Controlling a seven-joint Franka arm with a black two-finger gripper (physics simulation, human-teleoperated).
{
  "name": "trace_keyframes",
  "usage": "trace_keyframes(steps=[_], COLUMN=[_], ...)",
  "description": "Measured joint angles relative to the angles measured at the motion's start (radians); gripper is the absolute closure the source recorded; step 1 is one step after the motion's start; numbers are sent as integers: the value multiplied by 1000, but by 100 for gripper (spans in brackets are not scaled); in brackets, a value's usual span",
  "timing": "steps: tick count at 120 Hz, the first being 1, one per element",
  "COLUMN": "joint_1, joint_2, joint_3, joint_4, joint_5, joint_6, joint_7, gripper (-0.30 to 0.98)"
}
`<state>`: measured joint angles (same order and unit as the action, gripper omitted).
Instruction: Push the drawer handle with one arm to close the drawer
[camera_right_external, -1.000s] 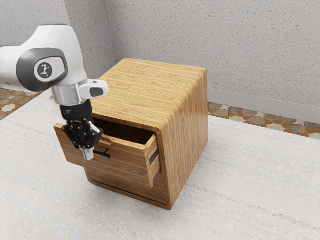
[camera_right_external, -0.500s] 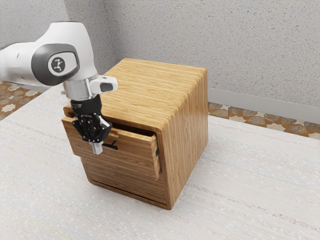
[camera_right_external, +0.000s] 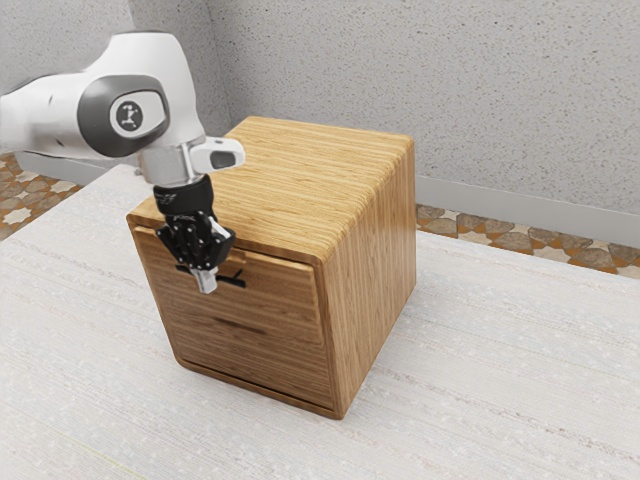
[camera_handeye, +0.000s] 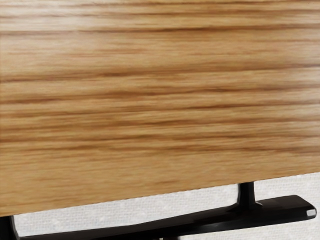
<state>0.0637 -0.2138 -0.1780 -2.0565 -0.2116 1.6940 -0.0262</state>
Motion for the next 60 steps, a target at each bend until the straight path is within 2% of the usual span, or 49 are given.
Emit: trace_keyframes(steps=[48, 60], joint_1=[-3, 1], joint_2=[-2, -135], joint_3=[-2, -44], joint_4=[0, -2], joint_5=[1, -1], joint_6=[27, -28], joint_7=[-2, -3], gripper=[78, 57])
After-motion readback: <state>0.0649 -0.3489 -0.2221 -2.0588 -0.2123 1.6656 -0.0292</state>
